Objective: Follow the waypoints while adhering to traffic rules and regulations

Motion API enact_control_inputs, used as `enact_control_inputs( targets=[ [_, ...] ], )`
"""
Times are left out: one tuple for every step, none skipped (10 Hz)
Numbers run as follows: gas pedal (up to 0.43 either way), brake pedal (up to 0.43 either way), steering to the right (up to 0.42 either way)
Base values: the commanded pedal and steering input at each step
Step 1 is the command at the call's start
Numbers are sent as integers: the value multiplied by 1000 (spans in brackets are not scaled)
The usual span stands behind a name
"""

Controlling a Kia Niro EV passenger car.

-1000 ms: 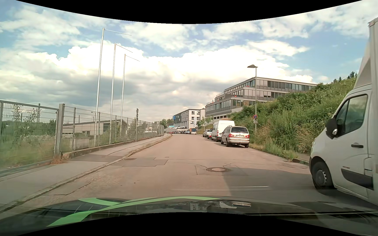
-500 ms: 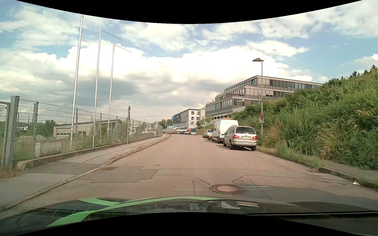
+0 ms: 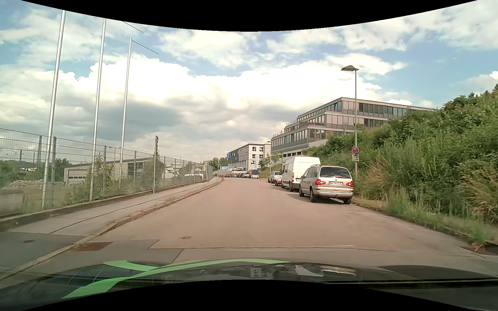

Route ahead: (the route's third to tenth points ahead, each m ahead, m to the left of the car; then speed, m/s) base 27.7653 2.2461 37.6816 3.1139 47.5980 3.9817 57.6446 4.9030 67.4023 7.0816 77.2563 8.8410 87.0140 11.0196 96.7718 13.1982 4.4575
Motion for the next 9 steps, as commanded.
enact_control_inputs(
  targets=[
    [130,0,-4],
    [130,0,-6],
    [130,0,-6],
    [130,0,-7],
    [130,0,-7],
    [130,0,-9],
    [130,0,-10],
    [130,0,-12],
    [130,0,-16]
  ],
)
